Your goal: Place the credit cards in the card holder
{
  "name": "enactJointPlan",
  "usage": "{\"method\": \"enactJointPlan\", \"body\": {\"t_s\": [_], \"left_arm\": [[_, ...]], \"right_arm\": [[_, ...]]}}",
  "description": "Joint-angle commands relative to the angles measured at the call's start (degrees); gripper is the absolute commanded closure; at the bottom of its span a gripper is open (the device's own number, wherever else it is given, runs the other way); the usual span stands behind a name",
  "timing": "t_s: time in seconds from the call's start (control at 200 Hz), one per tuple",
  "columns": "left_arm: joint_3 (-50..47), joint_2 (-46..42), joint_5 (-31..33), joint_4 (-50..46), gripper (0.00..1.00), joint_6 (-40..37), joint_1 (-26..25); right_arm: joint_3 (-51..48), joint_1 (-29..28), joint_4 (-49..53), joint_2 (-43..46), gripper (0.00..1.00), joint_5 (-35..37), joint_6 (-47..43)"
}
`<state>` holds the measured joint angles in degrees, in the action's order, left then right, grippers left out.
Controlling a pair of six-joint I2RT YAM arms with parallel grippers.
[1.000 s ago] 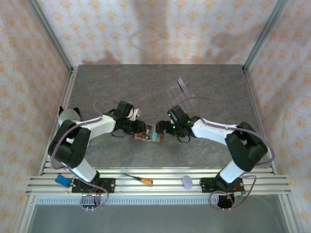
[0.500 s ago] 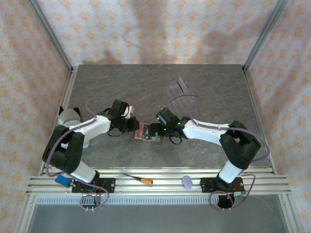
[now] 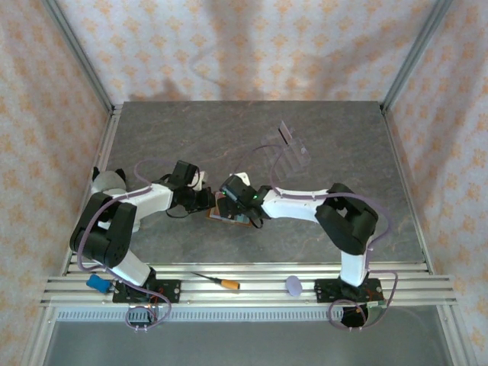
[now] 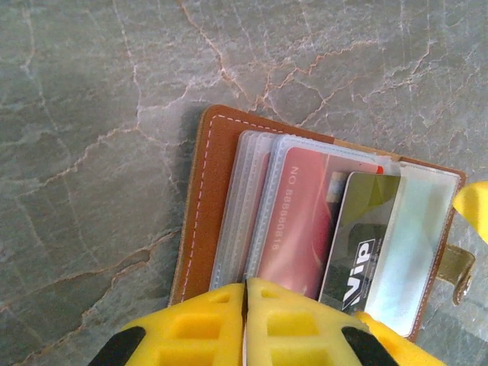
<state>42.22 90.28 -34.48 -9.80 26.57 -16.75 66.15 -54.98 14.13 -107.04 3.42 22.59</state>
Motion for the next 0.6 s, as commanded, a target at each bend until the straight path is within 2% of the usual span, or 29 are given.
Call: {"method": "enactJointPlan", "body": {"t_s": [0.0,0.185,0.596], "left_arm": [[-2.13,0.97,0.00,1.19,0.90,0.34,0.41],[-3.32,0.56,0.02,1.72,0.90,1.03,0.41],[-5.02,0.12,0.03,2.41,0.91,2.17,0.41]], "right_arm": [[1.44,0.01,1.08,-2.58,0.01,5.79,-1.32],[-0.32,-0.02,1.51,-2.63,0.01,9.53,-0.86],[-7.16,0.00,2.00,1.20,0.01,12.43,0.92]]}}
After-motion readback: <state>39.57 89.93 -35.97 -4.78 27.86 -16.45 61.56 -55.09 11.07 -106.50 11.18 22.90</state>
